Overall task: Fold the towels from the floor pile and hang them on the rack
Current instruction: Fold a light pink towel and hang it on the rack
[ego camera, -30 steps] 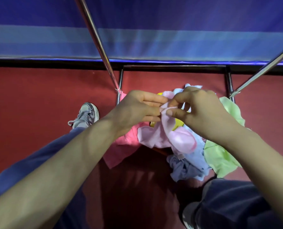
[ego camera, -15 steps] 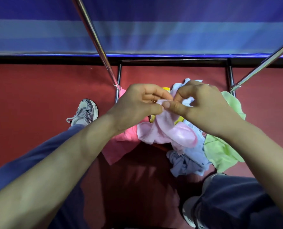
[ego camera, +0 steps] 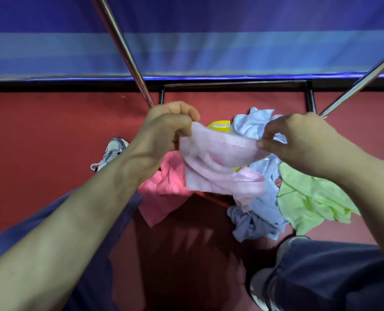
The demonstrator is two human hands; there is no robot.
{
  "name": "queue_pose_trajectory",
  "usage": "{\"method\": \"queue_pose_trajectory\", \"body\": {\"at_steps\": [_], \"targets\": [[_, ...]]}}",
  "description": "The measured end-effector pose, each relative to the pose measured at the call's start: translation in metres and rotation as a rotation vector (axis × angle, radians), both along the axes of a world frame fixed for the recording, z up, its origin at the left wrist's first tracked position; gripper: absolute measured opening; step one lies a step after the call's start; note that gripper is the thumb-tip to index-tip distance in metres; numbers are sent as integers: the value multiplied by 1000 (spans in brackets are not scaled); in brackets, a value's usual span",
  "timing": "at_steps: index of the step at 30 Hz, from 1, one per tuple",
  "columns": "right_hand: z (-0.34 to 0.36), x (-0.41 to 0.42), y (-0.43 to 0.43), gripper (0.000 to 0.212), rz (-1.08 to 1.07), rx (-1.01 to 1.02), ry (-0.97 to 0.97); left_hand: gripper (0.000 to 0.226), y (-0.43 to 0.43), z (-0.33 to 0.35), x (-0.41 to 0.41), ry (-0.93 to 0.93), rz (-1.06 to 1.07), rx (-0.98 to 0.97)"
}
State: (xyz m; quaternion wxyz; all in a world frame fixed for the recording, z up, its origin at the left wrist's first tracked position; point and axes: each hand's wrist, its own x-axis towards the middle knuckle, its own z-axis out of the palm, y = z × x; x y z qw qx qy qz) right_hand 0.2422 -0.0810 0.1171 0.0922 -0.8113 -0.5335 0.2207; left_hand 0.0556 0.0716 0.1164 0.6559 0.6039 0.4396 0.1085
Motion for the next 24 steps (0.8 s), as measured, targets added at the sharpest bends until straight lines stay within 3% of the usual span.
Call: {"method": "queue_pose_trajectory", "body": {"at_steps": [6, 14, 18, 21, 24], "targets": [[6, 6, 4, 14, -134, 196, 40, 34, 3, 0, 1, -22, -51, 45], [14, 6, 2, 14, -235, 372, -42, 61, -5, 4, -1, -65, -448, 165], [13, 5, 2, 15, -215, 388, -42, 69, -9, 5, -2, -54, -542, 240], [12, 6, 3, 13, -218, 404, -21, 65, -12, 4, -6, -15, -668, 375], [8, 3, 4, 13, -181, 350, -21, 51, -14, -2, -9, 147, -735, 429]]}}
